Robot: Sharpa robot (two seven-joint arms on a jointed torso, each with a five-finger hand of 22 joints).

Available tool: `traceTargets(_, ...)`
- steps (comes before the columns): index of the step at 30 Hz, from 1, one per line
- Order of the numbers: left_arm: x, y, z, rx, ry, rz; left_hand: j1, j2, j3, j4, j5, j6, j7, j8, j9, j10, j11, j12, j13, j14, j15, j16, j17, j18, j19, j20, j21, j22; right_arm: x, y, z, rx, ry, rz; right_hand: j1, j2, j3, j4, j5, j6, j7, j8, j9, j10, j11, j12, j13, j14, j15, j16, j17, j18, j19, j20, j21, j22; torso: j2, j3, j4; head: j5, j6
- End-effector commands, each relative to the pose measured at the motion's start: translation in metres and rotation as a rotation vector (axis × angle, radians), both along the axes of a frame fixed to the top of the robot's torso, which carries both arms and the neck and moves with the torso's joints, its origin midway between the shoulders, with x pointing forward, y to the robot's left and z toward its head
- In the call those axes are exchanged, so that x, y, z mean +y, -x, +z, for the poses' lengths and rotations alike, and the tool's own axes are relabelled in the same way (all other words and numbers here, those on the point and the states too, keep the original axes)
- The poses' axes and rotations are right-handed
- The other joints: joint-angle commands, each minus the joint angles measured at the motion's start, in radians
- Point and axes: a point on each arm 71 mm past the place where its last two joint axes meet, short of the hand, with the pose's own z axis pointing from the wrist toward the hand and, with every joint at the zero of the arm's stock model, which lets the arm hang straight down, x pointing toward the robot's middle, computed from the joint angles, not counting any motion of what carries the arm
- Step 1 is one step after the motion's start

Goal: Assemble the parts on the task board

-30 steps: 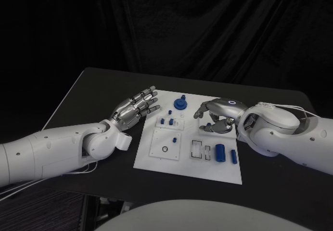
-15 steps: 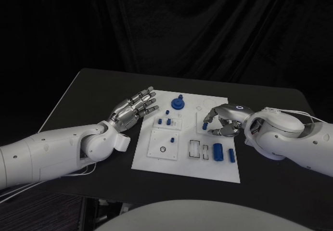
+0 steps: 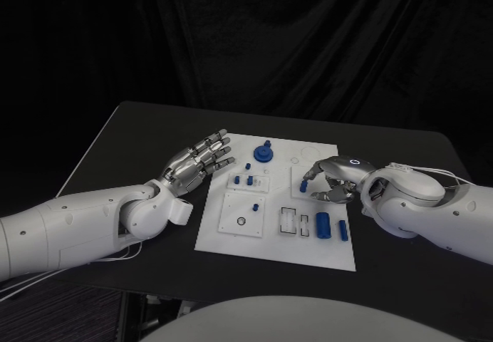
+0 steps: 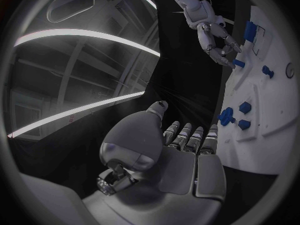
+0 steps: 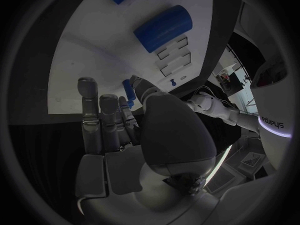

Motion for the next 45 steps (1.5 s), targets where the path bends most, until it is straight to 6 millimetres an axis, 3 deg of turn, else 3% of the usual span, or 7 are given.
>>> traceTargets(1,0.000,0.001,0.004,-0.046,0.041,0.002,-0.006,0.000,0.007,-0.002,0.006,0.000,0.004,0.004,0.001,0.003,0.008,0.005,0.001,0.001,0.008,0.005,0.001,-0.002,0.003,0.003,0.007,0.001,0.001,-0.001,0.003,-0.050,-0.026,0.007,0.009,-0.003,0.000,-0.005,0.006,-0.019,-0.017,-0.010,-0.008,0.007,0.002,-0.007,-0.009,-0.003,-0.001,-0.005,-0.004,-0.014,0.004,0.000,-0.008,0.053,0.000,0.0007,0.0019,-0.001,0.000)
traceTargets(6,0.000,0.001,0.003,-0.044,0.040,0.003,-0.006,0.000,0.007,-0.002,0.006,0.000,0.004,0.004,0.001,0.003,0.008,0.005,0.001,0.001,0.008,0.005,0.001,-0.002,0.003,0.003,0.007,0.001,0.002,-0.001,0.004,-0.067,-0.048,0.018,0.009,-0.001,-0.003,-0.005,0.000,-0.031,-0.040,-0.016,-0.015,0.017,0.001,-0.009,-0.016,-0.006,-0.003,-0.007,-0.008,-0.013,0.002,-0.002,-0.012,0.052,0.000,0.0013,0.0013,-0.001,0.000)
traceTargets(8,0.000,0.001,0.003,-0.043,0.039,0.003,-0.006,0.000,0.007,-0.002,0.006,0.000,0.004,0.004,0.001,0.003,0.008,0.005,0.001,0.001,0.008,0.005,0.001,-0.002,0.003,0.003,0.007,0.001,0.003,-0.001,0.004,-0.067,-0.051,0.019,0.009,-0.001,-0.008,-0.004,-0.007,-0.102,-0.073,-0.029,-0.032,0.014,0.001,-0.016,-0.024,-0.001,-0.004,-0.005,-0.003,-0.015,0.006,-0.003,-0.005,0.054,0.001,0.0007,0.0013,0.000,0.000)
traceTargets(10,0.000,0.001,0.003,-0.042,0.039,0.002,-0.006,0.001,0.008,-0.002,0.007,0.001,0.005,0.004,0.001,0.003,0.009,0.006,0.001,0.001,0.009,0.006,0.001,-0.002,0.004,0.003,0.007,0.002,0.003,-0.002,0.003,-0.063,-0.049,0.020,0.009,0.000,-0.009,-0.004,-0.009,-0.097,-0.076,-0.027,-0.033,0.010,0.002,-0.020,-0.026,0.003,-0.006,-0.002,0.001,-0.016,0.010,-0.004,0.002,0.056,0.001,0.0003,0.0015,-0.001,0.000)
traceTargets(18,0.000,0.001,0.002,-0.040,0.039,0.000,-0.006,0.001,0.008,-0.002,0.007,0.001,0.005,0.004,0.001,0.003,0.009,0.006,0.001,0.001,0.009,0.006,0.001,-0.002,0.004,0.003,0.007,0.002,0.005,-0.004,0.001,-0.055,-0.050,0.026,0.020,0.013,-0.009,0.000,-0.023,0.053,-0.015,0.011,-0.020,0.100,-0.010,-0.012,-0.026,0.039,-0.006,0.018,0.037,-0.025,0.044,-0.007,0.056,0.069,0.000,-0.0007,0.0021,-0.001,0.000)
traceTargets(24,0.000,0.001,0.002,-0.037,0.037,-0.001,-0.006,0.002,0.011,-0.003,0.008,0.003,0.007,0.004,0.001,0.003,0.010,0.007,0.001,0.001,0.010,0.006,0.001,-0.003,0.004,0.003,0.007,0.001,0.008,-0.005,-0.003,-0.042,-0.044,0.029,0.023,0.011,0.006,0.012,-0.028,0.126,0.001,0.033,-0.010,0.191,-0.016,-0.040,-0.029,0.056,-0.009,0.022,0.050,-0.028,0.060,-0.008,0.078,0.073,0.000,-0.0002,0.0004,0.000,0.000)
traceTargets(45,-0.001,0.001,0.001,-0.030,0.034,-0.006,-0.007,0.003,0.022,-0.005,0.011,0.007,0.016,0.005,0.002,0.004,0.013,0.009,0.001,0.001,0.011,0.008,0.001,-0.006,0.004,0.003,0.007,0.001,0.013,-0.007,-0.008,-0.043,-0.050,0.039,0.060,0.004,0.097,0.021,-0.014,0.249,-0.010,0.057,0.026,0.352,-0.038,-0.148,-0.027,0.079,-0.029,0.016,0.064,-0.032,0.078,-0.027,0.108,0.080,0.000,-0.0006,0.0017,0.002,0.000)
